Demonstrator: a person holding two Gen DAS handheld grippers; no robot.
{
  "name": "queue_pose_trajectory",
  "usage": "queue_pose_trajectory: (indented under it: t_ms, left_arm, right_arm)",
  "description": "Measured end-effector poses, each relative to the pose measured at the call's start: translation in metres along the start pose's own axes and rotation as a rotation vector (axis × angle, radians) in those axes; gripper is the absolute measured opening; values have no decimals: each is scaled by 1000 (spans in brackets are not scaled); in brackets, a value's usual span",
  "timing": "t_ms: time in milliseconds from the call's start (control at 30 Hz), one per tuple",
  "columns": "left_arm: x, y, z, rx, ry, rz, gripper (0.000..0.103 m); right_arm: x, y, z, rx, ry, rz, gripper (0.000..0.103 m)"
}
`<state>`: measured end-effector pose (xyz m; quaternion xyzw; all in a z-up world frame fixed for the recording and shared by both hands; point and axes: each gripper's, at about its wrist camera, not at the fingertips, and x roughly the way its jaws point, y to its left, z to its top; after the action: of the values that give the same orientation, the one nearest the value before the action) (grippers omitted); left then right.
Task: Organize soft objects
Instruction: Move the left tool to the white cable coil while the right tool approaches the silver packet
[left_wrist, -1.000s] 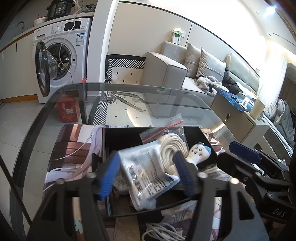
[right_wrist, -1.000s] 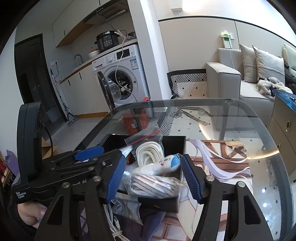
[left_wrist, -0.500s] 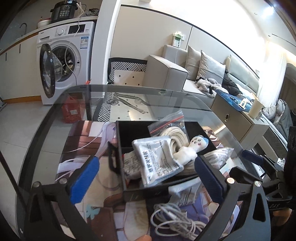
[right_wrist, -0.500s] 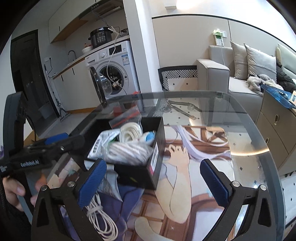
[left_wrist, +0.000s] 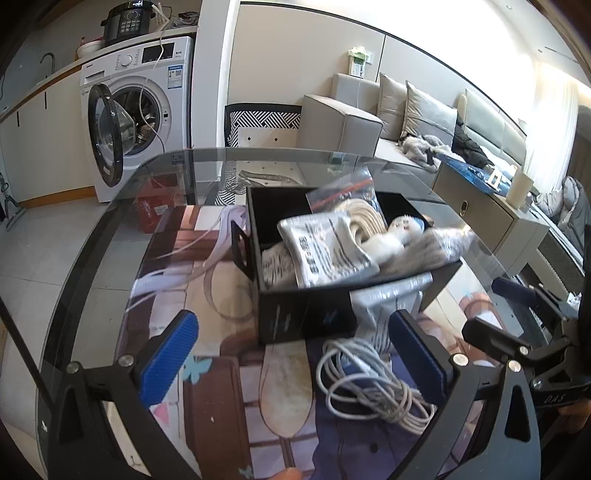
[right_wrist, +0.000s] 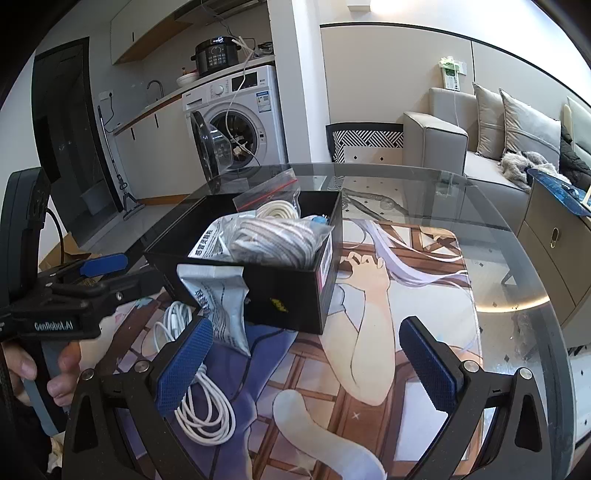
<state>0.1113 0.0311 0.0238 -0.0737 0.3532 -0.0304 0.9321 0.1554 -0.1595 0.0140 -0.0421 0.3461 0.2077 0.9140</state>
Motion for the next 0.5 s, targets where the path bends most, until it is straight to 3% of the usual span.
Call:
queue_pose_trajectory:
  t_ms: [500]
  left_arm:
    - [-1, -13, -19, 9, 58, 4, 103]
  right_arm:
    - [2, 4, -8, -34, 35, 0, 103]
